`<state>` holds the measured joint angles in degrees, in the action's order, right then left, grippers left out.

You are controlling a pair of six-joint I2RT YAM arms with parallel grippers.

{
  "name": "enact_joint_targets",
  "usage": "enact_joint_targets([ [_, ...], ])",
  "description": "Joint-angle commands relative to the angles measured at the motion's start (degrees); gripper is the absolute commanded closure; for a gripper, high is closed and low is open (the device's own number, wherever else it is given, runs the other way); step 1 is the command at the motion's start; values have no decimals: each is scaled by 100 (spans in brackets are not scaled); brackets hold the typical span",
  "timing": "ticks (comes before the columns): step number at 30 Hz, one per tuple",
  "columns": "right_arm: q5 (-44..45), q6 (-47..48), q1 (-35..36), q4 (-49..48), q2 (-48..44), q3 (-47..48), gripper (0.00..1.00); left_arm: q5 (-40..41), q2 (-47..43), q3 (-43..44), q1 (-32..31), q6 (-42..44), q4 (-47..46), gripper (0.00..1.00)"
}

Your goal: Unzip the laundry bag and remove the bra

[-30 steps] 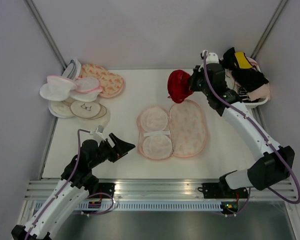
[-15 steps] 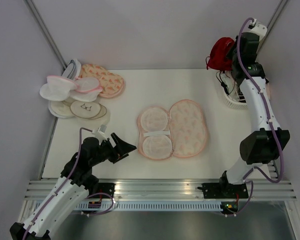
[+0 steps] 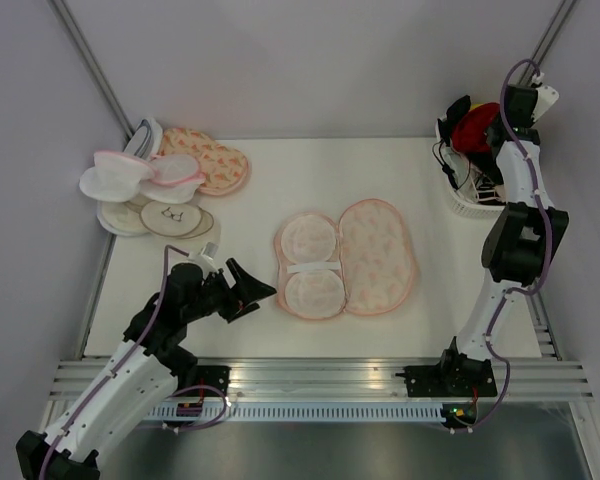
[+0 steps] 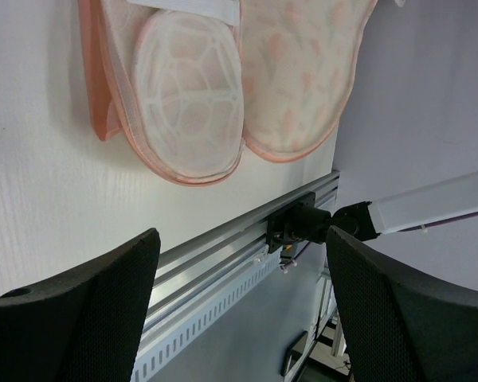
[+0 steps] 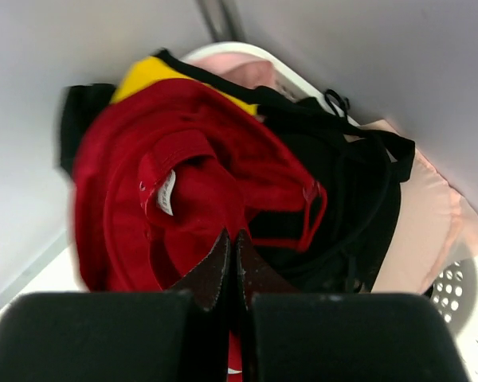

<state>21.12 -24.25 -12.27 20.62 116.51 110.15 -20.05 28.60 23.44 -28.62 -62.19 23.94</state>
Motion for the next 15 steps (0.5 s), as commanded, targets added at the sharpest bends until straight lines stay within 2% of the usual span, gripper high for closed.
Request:
enact_joint_targets([
  [1, -135, -194, -144, 3, 424, 533, 100, -148, 242, 100, -12, 102, -126, 12],
  [4, -205, -238, -153, 152, 960, 771, 100, -201, 488, 143, -12, 85, -293, 12],
  [9, -320, -475, -153, 100, 979, 868, 100, -166, 647, 284, -12, 155, -364, 12],
  [11, -110, -519, -153, 380, 935, 1095, 99, -157, 647, 293, -12, 155, -364, 12],
  [15, 189, -458, -153, 890, 602, 1334, 37, -174, 586, 214, -12, 58, -469, 12],
])
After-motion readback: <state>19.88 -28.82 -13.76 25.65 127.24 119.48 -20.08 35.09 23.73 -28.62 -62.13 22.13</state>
